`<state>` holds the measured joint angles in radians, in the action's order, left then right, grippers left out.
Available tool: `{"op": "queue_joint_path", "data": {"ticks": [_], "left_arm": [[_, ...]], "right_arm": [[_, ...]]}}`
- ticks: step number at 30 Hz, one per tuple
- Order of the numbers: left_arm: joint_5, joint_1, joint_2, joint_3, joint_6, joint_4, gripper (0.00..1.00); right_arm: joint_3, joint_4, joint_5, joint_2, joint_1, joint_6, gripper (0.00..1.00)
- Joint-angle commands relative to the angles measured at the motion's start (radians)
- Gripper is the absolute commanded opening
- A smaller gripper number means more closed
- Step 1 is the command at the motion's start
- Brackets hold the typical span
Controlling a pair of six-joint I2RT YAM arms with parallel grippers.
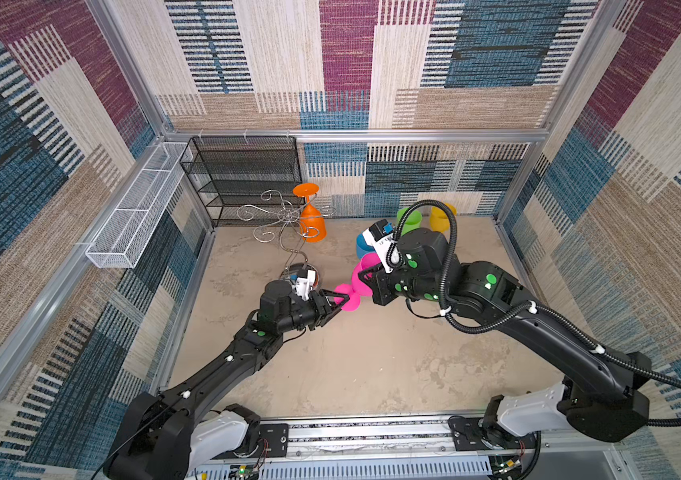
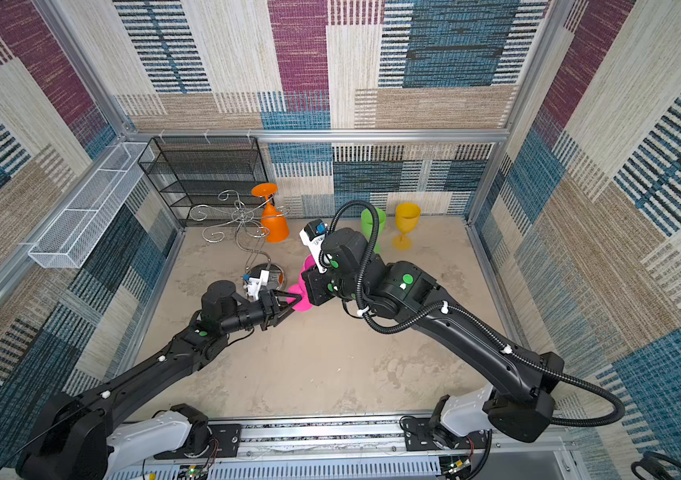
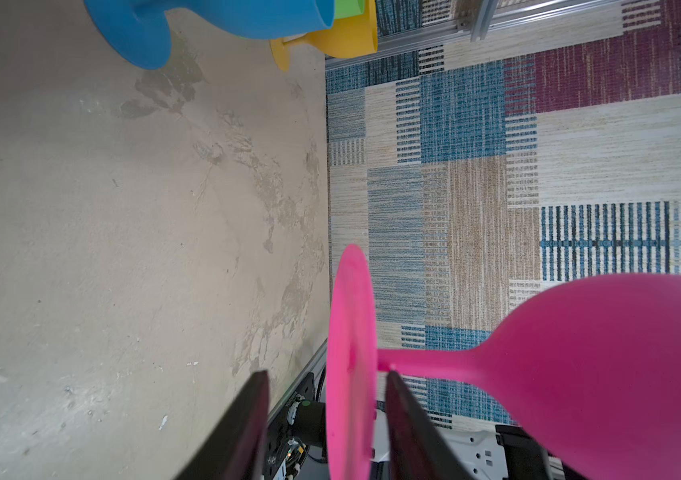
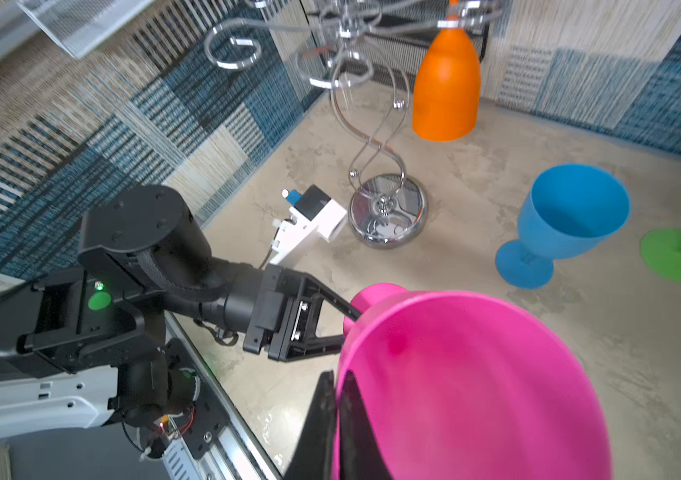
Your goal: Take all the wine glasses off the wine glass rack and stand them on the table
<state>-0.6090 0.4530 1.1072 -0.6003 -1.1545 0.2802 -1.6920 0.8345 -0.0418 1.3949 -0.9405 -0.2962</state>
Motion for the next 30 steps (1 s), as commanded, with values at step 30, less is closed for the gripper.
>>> {"op": "queue_joint_path", "data": {"ticks": [30], "left_arm": [[0.214, -0.002, -0.222, -0.004, 0.350, -0.503, 0.92]], "right_arm": [[-0.672, 0.175, -0.135, 0.471, 0.392, 0.193, 0.00]]}}
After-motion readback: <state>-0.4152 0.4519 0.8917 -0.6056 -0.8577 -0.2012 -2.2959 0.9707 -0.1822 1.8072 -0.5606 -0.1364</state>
